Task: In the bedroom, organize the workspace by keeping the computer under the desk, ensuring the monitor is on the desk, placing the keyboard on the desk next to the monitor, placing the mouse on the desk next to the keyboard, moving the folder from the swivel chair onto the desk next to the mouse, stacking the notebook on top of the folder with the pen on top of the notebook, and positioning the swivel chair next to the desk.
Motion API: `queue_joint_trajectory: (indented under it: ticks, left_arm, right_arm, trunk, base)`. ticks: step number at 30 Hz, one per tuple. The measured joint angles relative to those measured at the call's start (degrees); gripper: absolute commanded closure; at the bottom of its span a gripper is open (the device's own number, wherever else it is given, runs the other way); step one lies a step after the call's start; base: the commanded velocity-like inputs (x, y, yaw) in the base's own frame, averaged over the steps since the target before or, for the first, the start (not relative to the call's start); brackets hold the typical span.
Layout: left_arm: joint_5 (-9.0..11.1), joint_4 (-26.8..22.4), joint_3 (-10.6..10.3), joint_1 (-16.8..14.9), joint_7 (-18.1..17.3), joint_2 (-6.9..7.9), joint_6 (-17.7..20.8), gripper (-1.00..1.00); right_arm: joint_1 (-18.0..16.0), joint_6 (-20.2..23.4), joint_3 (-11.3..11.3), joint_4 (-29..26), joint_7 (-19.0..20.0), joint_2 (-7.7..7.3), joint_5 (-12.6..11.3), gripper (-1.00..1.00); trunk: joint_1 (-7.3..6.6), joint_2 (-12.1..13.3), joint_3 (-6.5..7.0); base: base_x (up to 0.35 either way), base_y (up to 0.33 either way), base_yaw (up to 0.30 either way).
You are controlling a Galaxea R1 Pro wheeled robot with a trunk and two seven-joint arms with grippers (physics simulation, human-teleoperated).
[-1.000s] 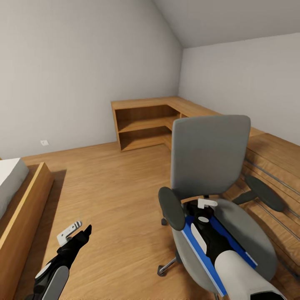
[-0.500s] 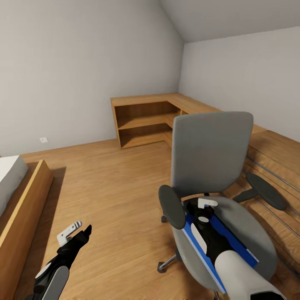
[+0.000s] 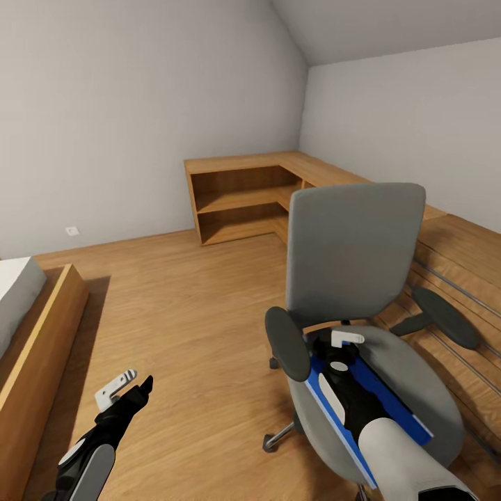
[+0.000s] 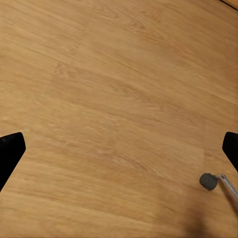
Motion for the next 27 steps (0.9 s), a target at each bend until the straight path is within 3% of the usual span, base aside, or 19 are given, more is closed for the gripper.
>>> queue_joint_trajectory:
  ticks: [20, 27]
  left_arm:
    - [0.0, 0.0, 0.0, 0.0, 0.0, 0.01, 0.0, -1.0]
    - [0.0, 0.0, 0.0, 0.0, 0.0, 0.01, 0.0, -1.0]
  right_arm:
    - [0.0, 0.0, 0.7, 0.1, -1.8, 0.17, -0.3, -1.0]
    - [0.0, 0.0, 0.8, 0.1, -1.9, 0.21, 0.0, -1.0]
  trunk:
    - [0.0, 0.0, -0.03]
    - [0.02, 0.0, -0.02]
  base:
    - [-0.001, -0.001, 0.0]
    - [-0.147, -0.141, 0.0]
